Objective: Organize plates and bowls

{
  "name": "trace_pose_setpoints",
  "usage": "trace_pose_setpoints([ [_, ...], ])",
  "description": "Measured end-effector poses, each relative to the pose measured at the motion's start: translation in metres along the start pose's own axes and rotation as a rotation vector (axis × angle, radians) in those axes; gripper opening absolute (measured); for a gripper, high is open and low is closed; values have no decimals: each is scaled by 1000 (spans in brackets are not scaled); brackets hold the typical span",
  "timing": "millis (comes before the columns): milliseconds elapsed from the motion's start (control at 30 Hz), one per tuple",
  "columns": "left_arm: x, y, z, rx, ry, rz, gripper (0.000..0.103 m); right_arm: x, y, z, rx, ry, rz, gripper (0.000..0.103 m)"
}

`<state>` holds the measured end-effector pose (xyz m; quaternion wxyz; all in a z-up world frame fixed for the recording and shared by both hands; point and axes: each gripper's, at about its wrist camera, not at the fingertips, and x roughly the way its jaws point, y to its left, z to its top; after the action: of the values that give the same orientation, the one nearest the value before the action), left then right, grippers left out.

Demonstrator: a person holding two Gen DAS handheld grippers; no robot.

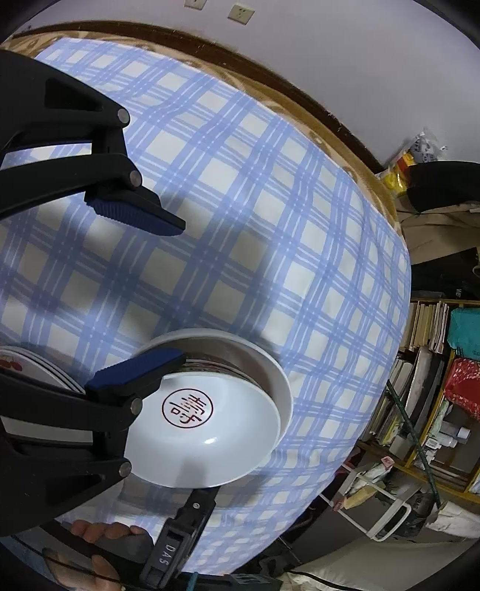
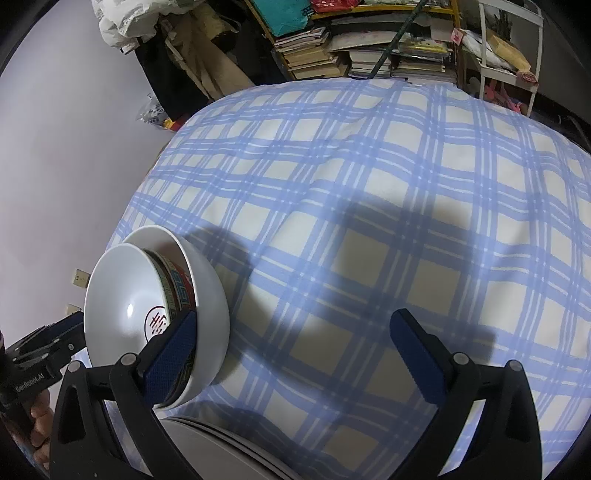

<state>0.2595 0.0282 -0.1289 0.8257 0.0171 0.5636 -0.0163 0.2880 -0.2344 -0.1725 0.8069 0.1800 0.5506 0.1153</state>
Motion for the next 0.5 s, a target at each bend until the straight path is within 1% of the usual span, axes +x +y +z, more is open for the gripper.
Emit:
trace_pose_setpoints([
  [67,2,0,0,2,12,13,62,0,1,-1,-1,-2,1,103],
  [333,4,3,1,-11,27,-1,62,0,1,-1,2,-6,-1,103],
  [500,9,9,8,-44,78,-44,62,0,3,0,2,-17,-11,103],
])
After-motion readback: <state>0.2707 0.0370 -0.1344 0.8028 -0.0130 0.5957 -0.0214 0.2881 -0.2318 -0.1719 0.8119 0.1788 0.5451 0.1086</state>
